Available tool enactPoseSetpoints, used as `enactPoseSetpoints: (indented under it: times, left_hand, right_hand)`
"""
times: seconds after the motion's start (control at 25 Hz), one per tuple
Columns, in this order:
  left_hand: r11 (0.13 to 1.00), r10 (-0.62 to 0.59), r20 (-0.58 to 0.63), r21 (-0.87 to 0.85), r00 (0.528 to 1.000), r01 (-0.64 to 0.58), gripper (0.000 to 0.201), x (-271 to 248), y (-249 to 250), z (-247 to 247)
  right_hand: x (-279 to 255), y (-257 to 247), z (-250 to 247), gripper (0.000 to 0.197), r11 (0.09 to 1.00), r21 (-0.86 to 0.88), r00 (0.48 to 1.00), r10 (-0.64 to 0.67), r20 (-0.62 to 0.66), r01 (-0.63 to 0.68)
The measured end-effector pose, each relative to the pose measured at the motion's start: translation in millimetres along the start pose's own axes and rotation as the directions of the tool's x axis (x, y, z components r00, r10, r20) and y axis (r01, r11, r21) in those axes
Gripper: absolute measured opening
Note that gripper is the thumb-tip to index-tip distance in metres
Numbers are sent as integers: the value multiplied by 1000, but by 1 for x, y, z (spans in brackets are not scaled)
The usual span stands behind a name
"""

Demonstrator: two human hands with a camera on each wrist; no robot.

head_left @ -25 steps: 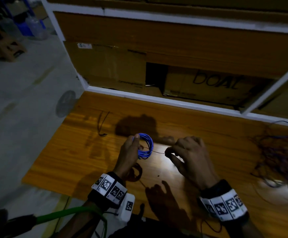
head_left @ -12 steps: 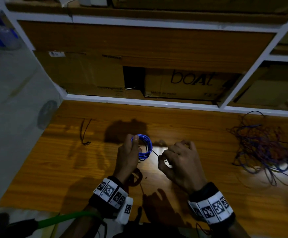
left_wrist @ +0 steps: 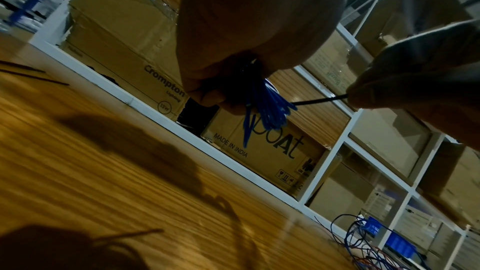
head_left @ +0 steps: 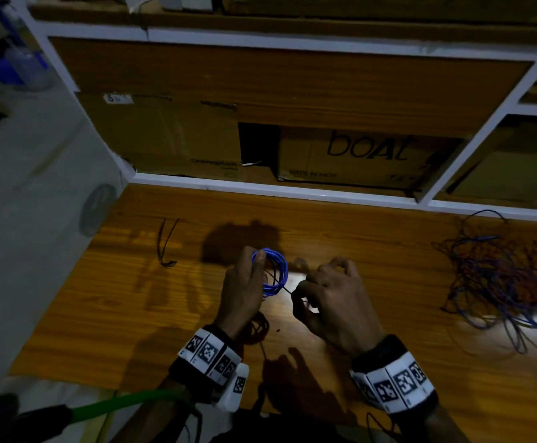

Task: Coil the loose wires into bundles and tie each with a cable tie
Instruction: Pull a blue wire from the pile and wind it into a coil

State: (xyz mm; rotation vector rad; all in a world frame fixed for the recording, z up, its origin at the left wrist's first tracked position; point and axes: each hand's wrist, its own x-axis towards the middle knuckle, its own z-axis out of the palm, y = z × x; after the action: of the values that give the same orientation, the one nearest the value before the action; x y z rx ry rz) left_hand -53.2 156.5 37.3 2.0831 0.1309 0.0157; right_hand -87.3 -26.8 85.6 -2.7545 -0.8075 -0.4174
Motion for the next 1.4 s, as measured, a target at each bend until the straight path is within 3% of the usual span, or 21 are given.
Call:
enactPoseSetpoints:
  times: [0.48,0.56,0.8,0.96,1.16,1.28,1.4]
  left_hand:
    - [998,-25,72,-47,997,28,32,-8,0,10]
    - [997,-28,72,-66,997,33,33,-7,0,9]
    - [997,-22,76,-71,997,27,33,-8,-2,8]
    - [997,20,103,-81,994,-12,28,-10,3,7]
    - [995,61,113,-82,992,-52,25,-11,3,10]
    - [994,102,118,-55,988,-96,25,-13,1,15]
    - [991,133,141,-33,981,-129,18,-18,-1,19]
  right_hand:
    - [14,-8,44,11,996,31,990,83,-113,-80]
    - [12,-8,50,16,997,1,990,73,-124,-73]
    - [8,-6,52,7,1000,-21,987,-10,-162,7]
    - [10,1,45,23,998,-43,991,-43,-123,38]
    - [10,9,38,21,978,203,985,80,-150,-49]
    - [10,7,42,19,888,441,947,246,-207,-134]
    - [14,1,37,40,794,582,913,353,-205,-176]
